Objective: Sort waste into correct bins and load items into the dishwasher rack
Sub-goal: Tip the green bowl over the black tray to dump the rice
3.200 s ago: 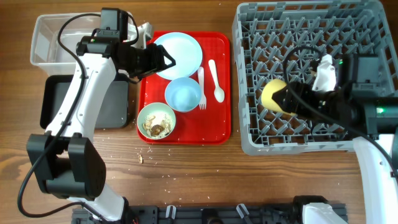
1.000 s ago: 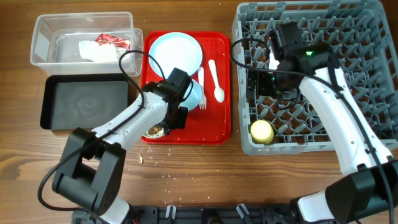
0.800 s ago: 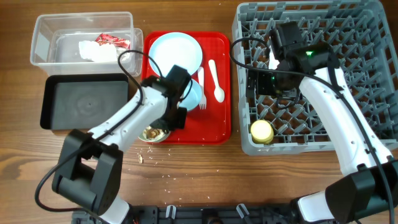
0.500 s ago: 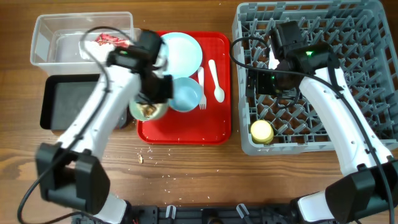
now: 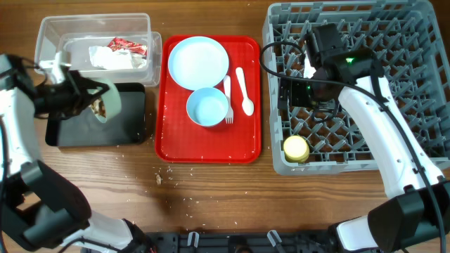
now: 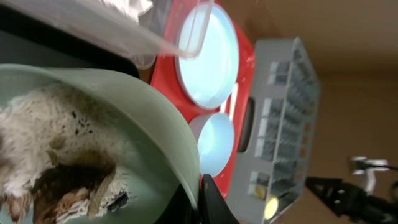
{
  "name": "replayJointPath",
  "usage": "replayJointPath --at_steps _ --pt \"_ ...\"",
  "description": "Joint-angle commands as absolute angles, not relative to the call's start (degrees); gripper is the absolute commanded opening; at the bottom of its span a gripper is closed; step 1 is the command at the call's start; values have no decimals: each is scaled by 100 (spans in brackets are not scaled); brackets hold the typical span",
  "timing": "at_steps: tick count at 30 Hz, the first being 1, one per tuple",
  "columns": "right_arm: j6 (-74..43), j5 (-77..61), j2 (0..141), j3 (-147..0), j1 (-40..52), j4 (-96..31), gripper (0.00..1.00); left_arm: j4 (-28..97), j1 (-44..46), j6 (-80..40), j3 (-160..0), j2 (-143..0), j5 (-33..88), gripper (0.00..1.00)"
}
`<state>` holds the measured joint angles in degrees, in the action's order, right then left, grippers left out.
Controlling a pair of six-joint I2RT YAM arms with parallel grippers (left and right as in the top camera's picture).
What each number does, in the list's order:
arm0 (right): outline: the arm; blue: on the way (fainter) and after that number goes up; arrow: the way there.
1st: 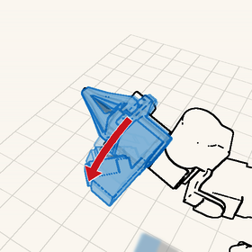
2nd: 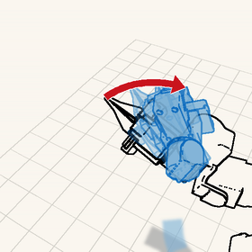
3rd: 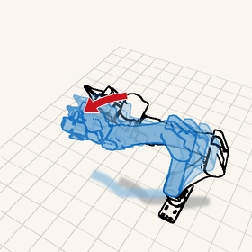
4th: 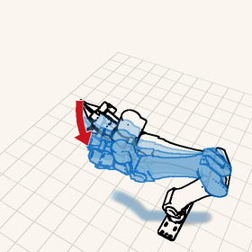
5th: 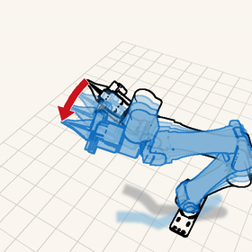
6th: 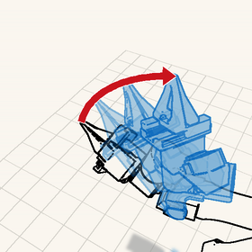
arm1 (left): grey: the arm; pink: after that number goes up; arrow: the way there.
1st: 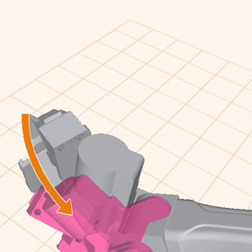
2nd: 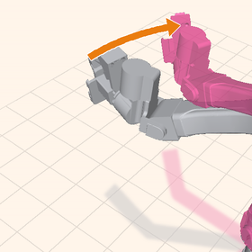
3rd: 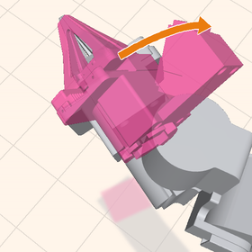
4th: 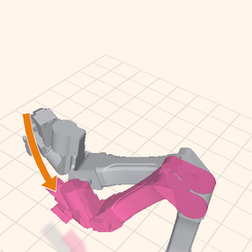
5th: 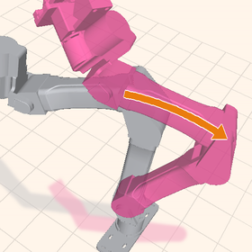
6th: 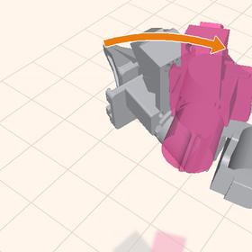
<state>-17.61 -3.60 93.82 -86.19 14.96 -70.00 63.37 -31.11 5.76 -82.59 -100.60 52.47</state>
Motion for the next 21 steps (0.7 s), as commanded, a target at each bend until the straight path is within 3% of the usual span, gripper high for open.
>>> replayJointPath --at_steps 1,10,21 --pt "-1651 -390 9430 -8709 1509 -6984 99 6130 -3496 882 -8173 -10547 6453 4" --pt "-1500 -397 9430 -8709 1516 -6995 100 5848 -3708 860 -8173 -11524 7905 4" --pt "-1498 -390 9430 -8709 1516 -6993 100 6278 -4195 336 -8173 -11627 9015 4"
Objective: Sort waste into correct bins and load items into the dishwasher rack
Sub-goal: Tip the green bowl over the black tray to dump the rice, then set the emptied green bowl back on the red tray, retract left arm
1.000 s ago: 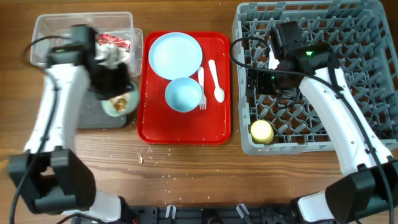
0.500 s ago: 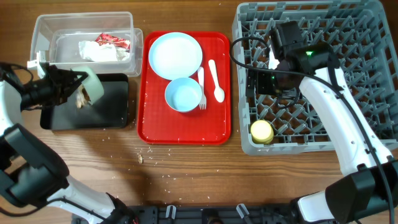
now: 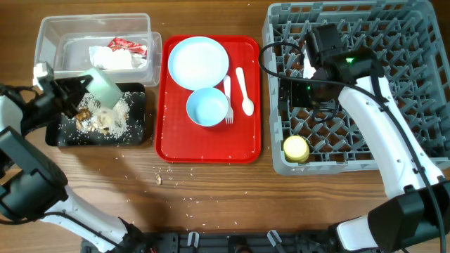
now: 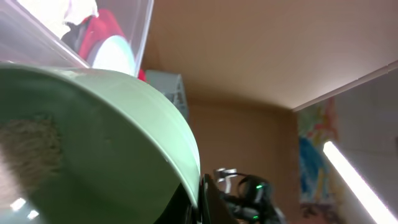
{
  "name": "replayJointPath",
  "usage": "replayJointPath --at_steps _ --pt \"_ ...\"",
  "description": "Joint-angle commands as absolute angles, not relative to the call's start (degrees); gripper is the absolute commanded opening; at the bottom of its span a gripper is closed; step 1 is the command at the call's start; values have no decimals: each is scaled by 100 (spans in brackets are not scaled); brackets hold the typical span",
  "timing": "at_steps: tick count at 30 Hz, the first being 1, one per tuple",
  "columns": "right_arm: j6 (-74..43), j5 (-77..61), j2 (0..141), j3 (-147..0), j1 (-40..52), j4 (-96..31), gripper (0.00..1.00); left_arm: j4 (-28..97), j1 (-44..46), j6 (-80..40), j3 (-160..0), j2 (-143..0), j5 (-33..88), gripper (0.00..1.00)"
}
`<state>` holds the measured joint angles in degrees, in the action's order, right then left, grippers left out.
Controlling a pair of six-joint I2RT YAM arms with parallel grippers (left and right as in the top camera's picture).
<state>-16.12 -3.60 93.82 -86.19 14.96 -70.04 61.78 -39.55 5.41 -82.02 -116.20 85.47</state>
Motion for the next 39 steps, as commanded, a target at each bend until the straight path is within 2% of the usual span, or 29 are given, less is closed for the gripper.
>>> replayJointPath --at_steps 1,5,10,15,18,22,26,31,33,35,39 --pt "-1498 -392 9430 -8711 1516 -6984 100 6368 -4265 336 -8173 -11627 9026 4" --pt "-1496 -392 9430 -8709 1516 -6973 99 7129 -4418 270 -8173 -11627 9035 4" --pt "-1494 -416 9430 -8711 1516 -6967 100 6484 -4584 54 -8173 -11627 9026 4" --pt "-1352 -458 9430 -8711 1516 -6969 100 6952 -4650 -176 -8173 -11622 9028 4" --pt "-1345 -454 9430 -8711 1516 -6958 100 8206 -4331 1341 -8173 -11432 8844 4" --pt "-1186 -456 9430 -8709 1516 -6936 100 8534 -4034 1387 -8173 -11382 8232 4" --pt "-1066 -456 9430 -8709 1516 -6925 100 9583 -3415 2803 -8176 -11017 7863 4" --pt "-1068 -456 9430 -8709 1516 -6904 100 9338 -1852 2928 -8176 -10243 6748 4" --pt "-1070 -458 9430 -8709 1516 -6899 100 8785 -1074 2049 -8176 -10130 5865 4" --pt "-1074 -458 9430 -8709 1516 -6895 100 7968 -78 185 -8173 -10127 3734 4" --pt "-1074 -458 9430 -8709 1516 -6899 100 7424 1448 -1470 -8134 -10141 1339 4"
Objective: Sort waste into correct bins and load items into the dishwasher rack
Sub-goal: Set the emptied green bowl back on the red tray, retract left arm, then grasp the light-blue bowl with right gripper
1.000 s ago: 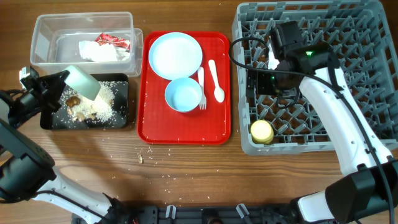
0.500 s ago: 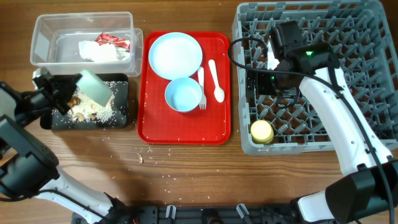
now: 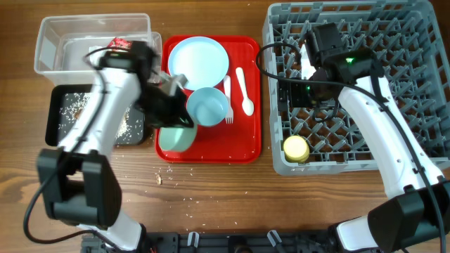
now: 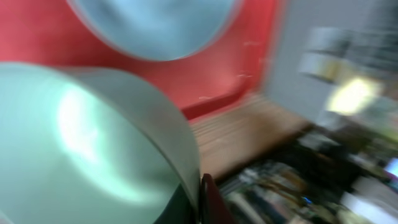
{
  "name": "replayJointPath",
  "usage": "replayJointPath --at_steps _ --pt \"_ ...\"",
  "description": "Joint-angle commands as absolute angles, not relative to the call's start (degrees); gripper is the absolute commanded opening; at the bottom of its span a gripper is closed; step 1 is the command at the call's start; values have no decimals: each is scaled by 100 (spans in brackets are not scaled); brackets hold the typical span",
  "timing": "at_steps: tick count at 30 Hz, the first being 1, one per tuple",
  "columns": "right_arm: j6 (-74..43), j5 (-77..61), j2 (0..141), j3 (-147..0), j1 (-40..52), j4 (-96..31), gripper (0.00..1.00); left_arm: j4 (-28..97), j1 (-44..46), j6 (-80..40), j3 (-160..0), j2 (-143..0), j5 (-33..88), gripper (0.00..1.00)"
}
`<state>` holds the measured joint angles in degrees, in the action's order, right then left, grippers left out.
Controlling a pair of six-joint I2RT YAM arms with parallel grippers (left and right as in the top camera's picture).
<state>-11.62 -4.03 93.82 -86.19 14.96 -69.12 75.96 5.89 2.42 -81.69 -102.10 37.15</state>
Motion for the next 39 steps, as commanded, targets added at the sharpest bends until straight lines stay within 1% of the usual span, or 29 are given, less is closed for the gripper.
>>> replayJointPath --at_steps 1,4,5,6,7,9,10,11,14,16,18,20,21,22,23,24,26,29,31,32,34,35,36,37,38,39 --pt "-1072 -458 9430 -8709 1516 -6901 100 7271 2032 -2027 -8005 -10149 696 4" --pt "-1072 -458 9430 -8709 1516 -6890 100 6831 2676 -2453 -7609 -10151 440 4" --pt "-1072 -458 9430 -8709 1516 -6879 100 6641 2832 -2495 -7463 -10154 440 6" --pt "-1072 -460 9430 -8709 1516 -6864 100 6466 2947 -2495 -7356 -10156 447 11" --pt "-1068 -499 9430 -8709 1516 -6851 100 6272 3076 -2497 -7258 -10158 464 15" --pt "-1068 -631 9430 -8709 1516 -6788 100 6055 3253 -2510 -7220 -10158 464 19" --pt "-1070 -661 9430 -8709 1516 -6740 100 5946 3304 -2512 -7220 -10158 464 24" --pt "-1068 -718 9430 -8709 1516 -6718 100 5902 3304 -2515 -7220 -10158 464 25" --pt "-1068 -996 9430 -8709 1516 -6519 100 5808 3192 -2641 -7284 -10156 467 25" --pt "-1066 -1415 9430 -8709 1516 -6305 99 5996 2993 -2762 -7505 -10143 464 21" --pt "-1122 -1850 9430 -8698 1570 -5959 99 6429 2521 -2941 -8007 -10044 510 21" --pt "-1415 -1944 9430 -8676 1656 -5568 96 6709 2029 -2941 -8388 -9904 552 24" --pt "-1586 -1940 9430 -8626 1750 -5216 93 6759 1691 -2915 -8545 -9786 552 26" --pt "-1833 -1929 9432 -8538 1874 -4856 88 6711 1356 -2897 -8580 -9642 550 32" --pt "-1970 -1909 9441 -8468 1970 -4652 85 6683 1164 -2897 -8578 -9570 550 36" --pt "-2143 -1824 9461 -8416 2097 -4497 81 6661 985 -2897 -8578 -9524 550 43" --pt "-2482 -1592 9653 -8388 2410 -4285 74 6646 596 -2897 -8578 -9507 548 48" --pt "-2867 -1590 10235 -8388 2768 -4110 62 6611 239 -2895 -8578 -9548 548 49" --pt "-3057 -1597 10595 -8388 2871 -4091 56 6552 156 -2895 -8578 -9548 548 49" --pt "-3179 -1594 10785 -8388 2912 -4084 56 6512 130 -2895 -8578 -9548 548 49" --pt "-3308 -1599 11163 -8388 3006 -4091 47 6442 132 -2895 -8578 -9548 541 50" --pt "-3306 -1594 11290 -8388 3015 -4099 45 6423 132 -2897 -8578 -9548 502 50" --pt "-3306 -1592 11402 -8388 3017 -4101 42 6416 132 -2897 -8578 -9548 449 53" --pt "-3310 -1597 11500 -8388 3017 -4099 40 6405 132 -2897 -8578 -9548 392 60" --pt "-3304 -1592 11620 -8388 3017 -4095 36 6405 132 -2897 -8578 -9548 375 69" --pt "-3301 -1592 11701 -8388 3017 -4088 34 6407 132 -2897 -8578 -9548 375 76"
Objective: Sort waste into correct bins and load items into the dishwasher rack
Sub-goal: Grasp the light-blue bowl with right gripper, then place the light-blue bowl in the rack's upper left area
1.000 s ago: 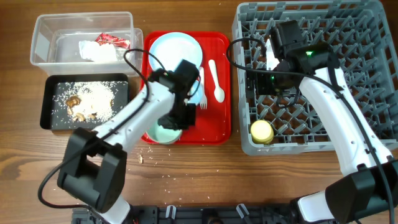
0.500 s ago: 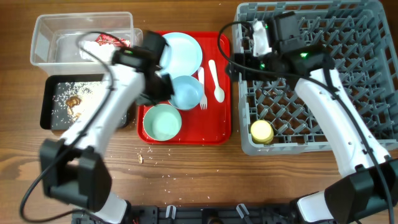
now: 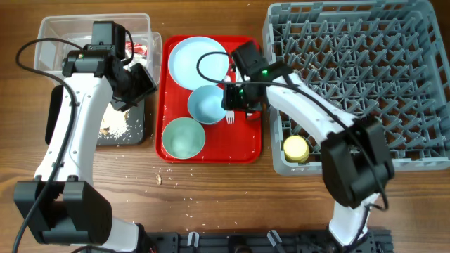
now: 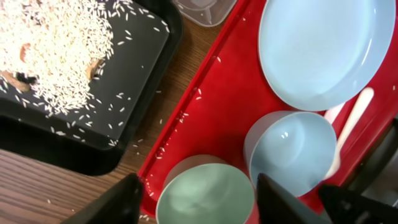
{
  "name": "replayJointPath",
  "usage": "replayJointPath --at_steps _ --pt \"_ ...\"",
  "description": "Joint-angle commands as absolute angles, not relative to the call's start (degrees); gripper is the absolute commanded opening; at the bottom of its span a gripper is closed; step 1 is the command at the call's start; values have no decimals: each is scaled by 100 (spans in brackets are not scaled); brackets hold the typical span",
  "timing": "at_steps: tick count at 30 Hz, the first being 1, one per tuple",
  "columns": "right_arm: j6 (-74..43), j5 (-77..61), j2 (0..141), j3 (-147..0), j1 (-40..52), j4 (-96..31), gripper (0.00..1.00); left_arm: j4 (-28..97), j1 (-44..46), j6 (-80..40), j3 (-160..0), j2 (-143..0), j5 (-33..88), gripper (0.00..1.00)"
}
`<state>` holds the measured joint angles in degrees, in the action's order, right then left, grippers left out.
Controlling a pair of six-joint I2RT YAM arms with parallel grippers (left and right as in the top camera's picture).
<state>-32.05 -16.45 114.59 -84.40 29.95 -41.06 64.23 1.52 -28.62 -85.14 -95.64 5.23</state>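
Note:
An empty green bowl [image 3: 183, 137] stands upright on the red tray [image 3: 249, 144], near its front left corner. My left gripper [image 4: 202, 200] is open above it, one finger [image 4: 121, 200] on either side, touching nothing; overhead it [image 3: 140, 86] hangs by the tray's left edge. Also on the tray are a blue bowl [image 3: 208, 104] and a blue plate [image 3: 199, 60]. My right gripper [image 3: 238, 98] hangs over the white fork [image 3: 230, 117] and the spoon, which it mostly hides. A yellow cup [image 3: 295, 147] lies in the grey dishwasher rack [image 3: 365, 42].
The black tray [image 3: 133, 133] on the left holds spilled rice and food scraps [image 4: 56, 56]. A clear bin [image 3: 53, 31] with wrappers stands behind it. Rice grains are scattered on the wooden table in front.
The green bowl, held by my left gripper over the red tray, now stands there released, and the gripper is open and higher. My right arm has moved from the rack to the fork and spoon.
My left gripper held the green bowl full of food, tilted over the black tray. Then the food lay on that tray. Then the empty bowl was over the red tray. Now it stands there, let go, and my right arm has left the rack.

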Motion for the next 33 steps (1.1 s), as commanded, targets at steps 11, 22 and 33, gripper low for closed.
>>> replayJointPath --at_steps 11,22,33 --pt "-3286 -1531 11664 -8433 3017 -4025 4 6407 132 -2897 -8578 -9548 377 100" --pt "-2729 3723 8986 -8680 1872 -4241 4 6407 132 -2897 -8578 -9548 377 100" --pt "3474 6169 10816 -8672 1879 -8 4 6407 132 -2897 -8578 -9548 377 100"
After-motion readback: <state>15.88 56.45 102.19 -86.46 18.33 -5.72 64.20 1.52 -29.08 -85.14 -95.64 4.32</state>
